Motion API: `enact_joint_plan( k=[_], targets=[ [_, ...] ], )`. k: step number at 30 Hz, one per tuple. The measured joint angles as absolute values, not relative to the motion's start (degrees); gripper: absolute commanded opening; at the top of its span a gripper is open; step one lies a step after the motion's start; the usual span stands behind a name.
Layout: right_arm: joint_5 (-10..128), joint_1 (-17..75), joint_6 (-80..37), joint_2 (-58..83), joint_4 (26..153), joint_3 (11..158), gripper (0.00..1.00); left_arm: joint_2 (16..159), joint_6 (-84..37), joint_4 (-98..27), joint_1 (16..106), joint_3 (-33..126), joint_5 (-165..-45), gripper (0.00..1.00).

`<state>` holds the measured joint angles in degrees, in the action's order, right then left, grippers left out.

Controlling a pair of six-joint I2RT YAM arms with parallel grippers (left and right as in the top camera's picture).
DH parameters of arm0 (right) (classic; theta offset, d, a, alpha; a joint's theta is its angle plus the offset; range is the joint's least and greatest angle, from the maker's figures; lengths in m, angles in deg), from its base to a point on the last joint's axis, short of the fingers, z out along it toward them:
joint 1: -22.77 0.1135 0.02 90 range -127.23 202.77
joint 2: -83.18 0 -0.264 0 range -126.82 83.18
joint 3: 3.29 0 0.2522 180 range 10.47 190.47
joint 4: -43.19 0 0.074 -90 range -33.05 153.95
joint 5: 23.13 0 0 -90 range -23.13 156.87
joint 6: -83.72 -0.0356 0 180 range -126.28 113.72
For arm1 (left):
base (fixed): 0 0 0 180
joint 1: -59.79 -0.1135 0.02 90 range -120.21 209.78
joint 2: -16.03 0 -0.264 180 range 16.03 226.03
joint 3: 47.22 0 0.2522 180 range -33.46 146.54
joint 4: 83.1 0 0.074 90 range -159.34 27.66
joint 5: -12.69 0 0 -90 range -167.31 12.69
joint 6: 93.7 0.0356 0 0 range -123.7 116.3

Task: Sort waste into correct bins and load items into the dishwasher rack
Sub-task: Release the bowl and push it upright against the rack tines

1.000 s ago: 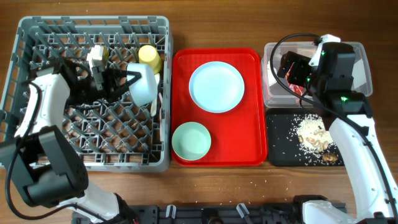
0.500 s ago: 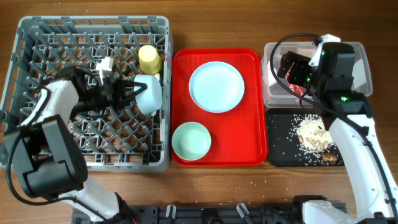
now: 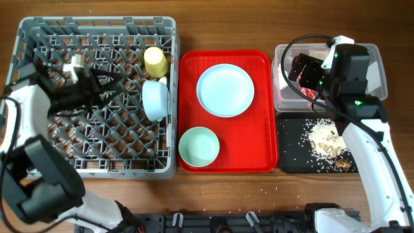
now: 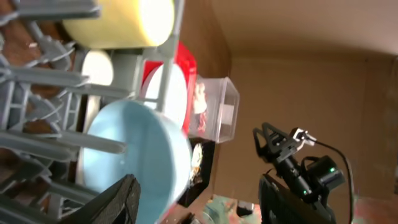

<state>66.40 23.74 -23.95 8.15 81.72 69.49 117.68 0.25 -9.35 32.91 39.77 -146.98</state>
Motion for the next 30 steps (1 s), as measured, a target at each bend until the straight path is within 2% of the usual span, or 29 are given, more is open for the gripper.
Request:
enact_joint_plan(
  k=[3, 6, 12, 15, 17, 18, 23, 30],
  targets=[
    [66.4, 23.7, -23.9, 8.2, 81.7, 69.5, 1.0, 110.7, -1.7, -8.5, 34.1, 40.8, -144.7, 0.04],
    [66.4, 23.7, -23.9, 8.2, 81.7, 69.5, 1.0, 104.6, -2.4, -8.1, 41.7, 41.1, -139.2, 0.04],
    [66.4, 23.7, -23.9, 8.2, 81.7, 69.5, 1.0, 104.3, -12.6, -15.6, 68.9, 41.3, -106.7, 0.04],
    [66.2, 23.7, -23.9, 8.2, 81.7, 69.5, 1.0, 104.4, -17.7, -18.2, 79.4, 41.3, -90.1, 0.05],
    [66.2, 23.7, -23.9, 8.2, 81.7, 69.5, 1.0, 104.9, -19.1, -18.1, 83.2, 41.3, -82.1, 0.06],
    [66.2, 23.7, -23.9, 8.2, 81.7, 69.5, 1.0, 105.5, -19.7, -17.9, 84.3, 41.3, -76.2, 0.06],
    [66.2, 23.7, -23.9, 8.2, 81.7, 69.5, 1.0, 105.8, -21.1, -15.1, 82.8, 41.3, -65.7, 0.09],
    [66.2, 23.7, -23.9, 8.2, 81.7, 69.5, 1.0, 105.8, -22.3, -11.3, 71.8, 41.3, -57.5, 0.06]
  ],
)
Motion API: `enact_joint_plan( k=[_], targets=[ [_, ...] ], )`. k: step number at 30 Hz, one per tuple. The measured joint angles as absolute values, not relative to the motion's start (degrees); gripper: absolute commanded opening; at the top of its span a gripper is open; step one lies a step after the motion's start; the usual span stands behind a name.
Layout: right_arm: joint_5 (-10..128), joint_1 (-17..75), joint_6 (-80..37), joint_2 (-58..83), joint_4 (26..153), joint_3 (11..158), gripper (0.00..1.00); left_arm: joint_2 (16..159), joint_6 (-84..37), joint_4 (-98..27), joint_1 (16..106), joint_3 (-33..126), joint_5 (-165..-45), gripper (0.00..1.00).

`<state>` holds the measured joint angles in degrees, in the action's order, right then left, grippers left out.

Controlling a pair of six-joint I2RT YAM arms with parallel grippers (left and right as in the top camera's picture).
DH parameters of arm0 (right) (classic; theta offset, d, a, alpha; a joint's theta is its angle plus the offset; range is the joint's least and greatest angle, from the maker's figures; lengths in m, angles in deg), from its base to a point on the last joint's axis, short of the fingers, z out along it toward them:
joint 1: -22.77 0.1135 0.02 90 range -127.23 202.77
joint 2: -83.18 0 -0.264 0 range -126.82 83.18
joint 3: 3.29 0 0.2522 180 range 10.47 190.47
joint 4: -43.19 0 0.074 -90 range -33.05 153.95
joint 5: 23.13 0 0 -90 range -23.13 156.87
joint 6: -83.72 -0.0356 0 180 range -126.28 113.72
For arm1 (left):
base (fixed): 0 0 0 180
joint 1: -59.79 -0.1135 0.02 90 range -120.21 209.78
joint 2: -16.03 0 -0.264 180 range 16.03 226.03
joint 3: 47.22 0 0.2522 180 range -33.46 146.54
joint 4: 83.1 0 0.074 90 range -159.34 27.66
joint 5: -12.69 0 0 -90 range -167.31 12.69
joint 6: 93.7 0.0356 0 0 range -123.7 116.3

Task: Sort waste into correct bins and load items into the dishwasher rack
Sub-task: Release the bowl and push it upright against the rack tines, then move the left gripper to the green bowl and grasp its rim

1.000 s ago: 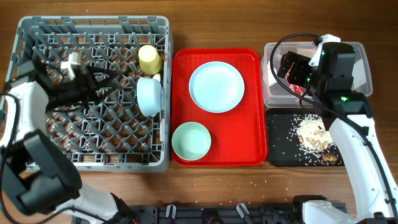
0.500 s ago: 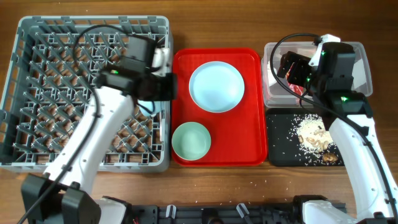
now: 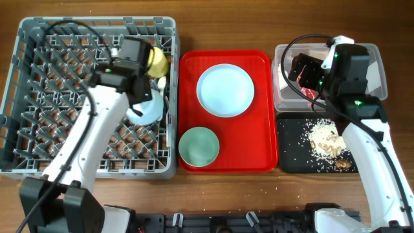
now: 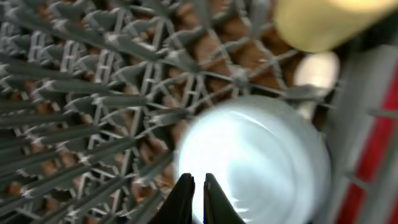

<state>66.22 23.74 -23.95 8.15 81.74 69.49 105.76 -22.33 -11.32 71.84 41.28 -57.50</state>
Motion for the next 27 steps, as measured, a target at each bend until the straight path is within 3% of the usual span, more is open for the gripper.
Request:
enact_joint_plan(
  k=[6, 11, 14, 22, 27],
  targets=[
    [66.2, 23.7, -23.9, 8.2, 81.7, 69.5, 1.0, 105.8, -23.0, -11.5, 70.2, 41.3, -62.6, 0.05],
    [66.2, 23.7, -23.9, 8.2, 81.7, 69.5, 1.0, 105.8, -23.4, -15.3, 71.0, 41.3, -82.3, 0.1],
    [66.2, 23.7, -23.9, 8.2, 81.7, 69.5, 1.0, 105.8, -23.6, -15.6, 76.7, 41.3, -90.4, 0.19],
    [66.2, 23.7, -23.9, 8.2, 81.7, 69.5, 1.0, 105.8, -24.8, -12.8, 95.1, 38.4, -91.5, 0.38],
    [66.2, 23.7, -23.9, 8.2, 81.7, 69.5, 1.0, 106.0, -27.3, -19.5, 103.5, 33.0, -85.7, 0.4]
  ],
)
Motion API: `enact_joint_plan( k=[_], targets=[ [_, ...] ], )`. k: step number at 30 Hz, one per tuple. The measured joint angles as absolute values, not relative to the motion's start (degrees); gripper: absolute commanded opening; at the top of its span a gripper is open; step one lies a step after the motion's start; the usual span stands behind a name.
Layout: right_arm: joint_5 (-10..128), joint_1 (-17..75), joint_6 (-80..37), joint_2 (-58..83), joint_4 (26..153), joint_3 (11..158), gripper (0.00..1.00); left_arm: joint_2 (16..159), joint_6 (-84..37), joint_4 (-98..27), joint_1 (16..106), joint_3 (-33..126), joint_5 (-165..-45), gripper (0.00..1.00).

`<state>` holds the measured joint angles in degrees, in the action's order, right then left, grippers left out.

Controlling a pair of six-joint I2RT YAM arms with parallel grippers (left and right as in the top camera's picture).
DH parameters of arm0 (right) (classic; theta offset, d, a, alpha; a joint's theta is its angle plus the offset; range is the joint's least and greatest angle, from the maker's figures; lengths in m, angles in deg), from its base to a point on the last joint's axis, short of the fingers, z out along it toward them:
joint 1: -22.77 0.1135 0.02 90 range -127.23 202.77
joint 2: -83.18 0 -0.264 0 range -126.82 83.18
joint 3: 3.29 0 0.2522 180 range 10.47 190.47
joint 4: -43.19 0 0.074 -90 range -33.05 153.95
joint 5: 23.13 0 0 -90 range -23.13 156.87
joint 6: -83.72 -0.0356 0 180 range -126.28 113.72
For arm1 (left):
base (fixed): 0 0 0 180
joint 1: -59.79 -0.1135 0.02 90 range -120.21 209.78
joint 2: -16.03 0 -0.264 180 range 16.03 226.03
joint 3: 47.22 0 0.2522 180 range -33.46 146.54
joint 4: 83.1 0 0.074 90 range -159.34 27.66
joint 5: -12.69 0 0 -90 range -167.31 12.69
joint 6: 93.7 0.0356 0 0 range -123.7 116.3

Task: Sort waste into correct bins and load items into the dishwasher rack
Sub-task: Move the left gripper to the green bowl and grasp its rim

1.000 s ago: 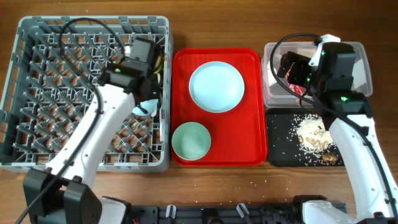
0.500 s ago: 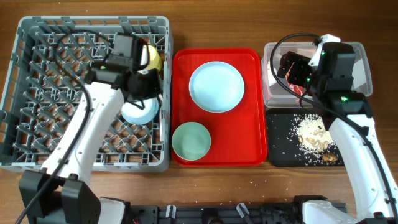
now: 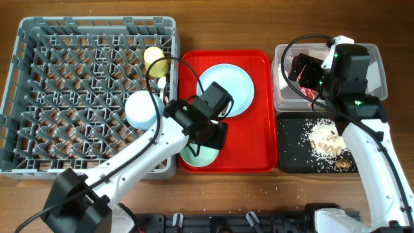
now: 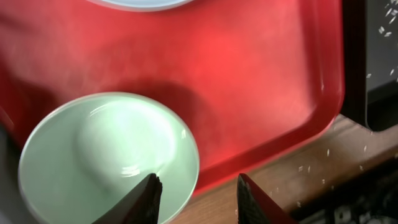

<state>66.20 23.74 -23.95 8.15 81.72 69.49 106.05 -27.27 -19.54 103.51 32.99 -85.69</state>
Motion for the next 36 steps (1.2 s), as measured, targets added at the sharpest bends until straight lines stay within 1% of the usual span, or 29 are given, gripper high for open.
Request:
enact_joint_plan(
  k=[2, 3, 6, 7, 11, 18, 22, 24, 29, 33, 36],
  targets=[
    [66.2, 23.7, -23.9, 8.2, 81.7, 69.5, 1.0, 106.0, -27.7, -21.9, 104.9, 31.3, -84.5, 0.4],
    [66.2, 23.7, -23.9, 8.2, 81.7, 69.5, 1.0, 106.2, -27.9, -22.1, 105.4, 30.6, -84.2, 0.5],
    [66.2, 23.7, -23.9, 8.2, 81.7, 69.5, 1.0, 107.4, -28.3, -22.5, 106.5, 29.8, -84.0, 0.46],
    [66.2, 23.7, -23.9, 8.2, 81.7, 69.5, 1.0, 107.5, -28.3, -22.5, 106.9, 29.8, -84.0, 0.38],
    [66.2, 23.7, -23.9, 8.2, 81.7, 69.5, 1.0, 107.6, -28.4, -22.7, 107.8, 29.8, -84.0, 0.3],
    [66.2, 23.7, -23.9, 8.2, 81.7, 69.5, 1.0, 107.6, -28.4, -24.2, 107.8, 25.3, -84.0, 0.32],
    [66.2, 23.7, -23.9, 8.2, 81.7, 69.5, 1.0, 107.6, -28.4, -27.7, 107.8, 22.9, -84.0, 0.32],
    [66.2, 23.7, -23.9, 8.2, 81.7, 69.5, 1.0, 107.6, -28.4, -28.3, 107.8, 22.0, -84.0, 0.29],
    [66.2, 23.7, -23.9, 8.2, 81.7, 69.5, 1.0, 107.6, -28.4, -28.8, 108.2, 21.0, -83.9, 0.27],
    [66.2, 23.7, -23.9, 8.2, 81.7, 69.5, 1.0, 107.6, -28.4, -29.9, 111.6, 20.1, -83.0, 0.24],
    [66.2, 23.7, -23.9, 8.2, 81.7, 69.5, 1.0, 107.6, -28.4, -30.0, 113.0, 20.0, -79.6, 0.2]
  ],
)
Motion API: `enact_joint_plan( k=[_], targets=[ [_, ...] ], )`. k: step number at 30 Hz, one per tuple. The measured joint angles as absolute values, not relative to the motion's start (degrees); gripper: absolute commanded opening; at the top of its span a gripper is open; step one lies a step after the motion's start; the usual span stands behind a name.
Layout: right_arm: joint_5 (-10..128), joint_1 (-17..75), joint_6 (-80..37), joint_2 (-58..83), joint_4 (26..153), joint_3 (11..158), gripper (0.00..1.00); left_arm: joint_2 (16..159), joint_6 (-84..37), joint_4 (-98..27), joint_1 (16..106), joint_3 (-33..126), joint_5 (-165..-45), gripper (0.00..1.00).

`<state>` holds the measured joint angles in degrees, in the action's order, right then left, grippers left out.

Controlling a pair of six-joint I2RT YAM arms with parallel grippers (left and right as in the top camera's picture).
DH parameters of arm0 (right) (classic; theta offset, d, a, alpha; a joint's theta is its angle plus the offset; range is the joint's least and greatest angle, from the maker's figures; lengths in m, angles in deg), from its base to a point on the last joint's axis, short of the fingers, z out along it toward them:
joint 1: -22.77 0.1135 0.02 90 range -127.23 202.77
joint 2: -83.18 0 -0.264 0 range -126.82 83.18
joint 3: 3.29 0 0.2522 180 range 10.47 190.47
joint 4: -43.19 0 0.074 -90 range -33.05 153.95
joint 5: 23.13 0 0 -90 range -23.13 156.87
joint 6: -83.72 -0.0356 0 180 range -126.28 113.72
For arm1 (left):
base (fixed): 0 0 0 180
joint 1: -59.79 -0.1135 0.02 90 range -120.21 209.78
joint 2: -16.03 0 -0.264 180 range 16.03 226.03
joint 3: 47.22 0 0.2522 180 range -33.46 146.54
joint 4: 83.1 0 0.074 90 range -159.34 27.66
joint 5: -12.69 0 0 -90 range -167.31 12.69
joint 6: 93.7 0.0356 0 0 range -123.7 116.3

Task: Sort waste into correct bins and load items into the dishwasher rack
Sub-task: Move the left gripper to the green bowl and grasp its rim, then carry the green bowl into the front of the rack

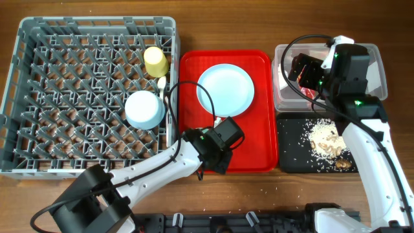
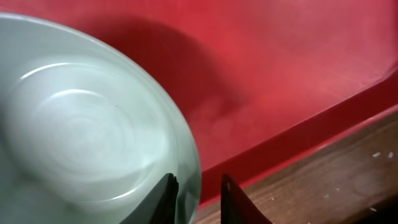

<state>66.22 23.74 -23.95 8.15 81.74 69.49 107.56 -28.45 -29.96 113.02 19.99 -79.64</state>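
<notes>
In the left wrist view the pale green bowl sits on the red tray. My left gripper is open and straddles the bowl's right rim, with one finger inside and one outside. In the overhead view the left gripper is at the tray's front, and the arm hides the bowl. A light blue plate lies at the back of the tray. The grey dishwasher rack holds a blue bowl and a yellow cup. My right gripper hovers over the clear bin; its jaws are unclear.
A black tray at the right front holds rice and food scraps. Something red lies in the clear bin. Loose rice grains dot the wooden table by the tray's front edge.
My left gripper has dropped lower over the green bowl and its fingers stand closer together, now either side of the rim. The right arm is unchanged.
First my left gripper was open in the rack beside the blue bowl, which leaned near the rack's right edge. Then it was shut over that bowl. Later the blue bowl sat further left in the rack and the gripper was open above the green bowl, where it now straddles the rim.
</notes>
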Motion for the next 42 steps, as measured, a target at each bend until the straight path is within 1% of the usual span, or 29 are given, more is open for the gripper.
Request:
enact_joint_plan(
  k=[4, 9, 12, 24, 25, 27, 34, 37, 39, 40, 42],
  targets=[
    [66.2, 23.7, -23.9, 8.2, 81.7, 69.5, 1.0, 107.6, -28.5, -30.2, 113.0, 19.9, -77.6, 0.14],
    [66.2, 23.7, -23.9, 8.2, 81.7, 69.5, 1.0, 107.6, -30.0, -30.2, 114.4, 19.9, -77.1, 0.15],
    [66.2, 23.7, -23.9, 8.2, 81.7, 69.5, 1.0, 107.6, -30.2, -30.2, 115.6, 19.9, -76.1, 0.2],
    [66.2, 23.7, -23.9, 8.2, 81.7, 69.5, 1.0, 107.6, -30.6, -30.2, 115.7, 19.9, -74.1, 0.17],
    [66.2, 23.7, -23.9, 8.2, 81.7, 69.5, 1.0, 107.7, -30.6, -30.2, 115.7, 19.9, -74.1, 0.16],
    [66.2, 23.7, -23.9, 8.2, 81.7, 69.5, 1.0, 108.3, -30.6, -30.6, 115.7, 19.9, -74.1, 0.04],
    [66.2, 23.7, -23.9, 8.2, 81.7, 69.5, 1.0, 109.2, -30.8, -31.5, 115.7, 19.7, -71.7, 0.04],
    [66.2, 23.7, -23.9, 8.2, 81.8, 69.5, 1.0, 109.0, -30.8, -26.9, 115.6, 22.5, -70.2, 0.04],
    [66.2, 23.7, -23.9, 8.2, 81.7, 69.5, 1.0, 107.3, -30.8, -20.2, 114.0, 29.5, -72.7, 0.04],
    [66.2, 23.7, -23.9, 8.2, 81.7, 69.5, 1.0, 105.9, -30.6, -17.2, 112.4, 33.4, -76.2, 0.04],
    [66.2, 23.7, -23.9, 8.2, 81.7, 69.5, 1.0, 101.5, -29.2, -15.1, 107.7, 39.1, -85.0, 0.04]
  ],
)
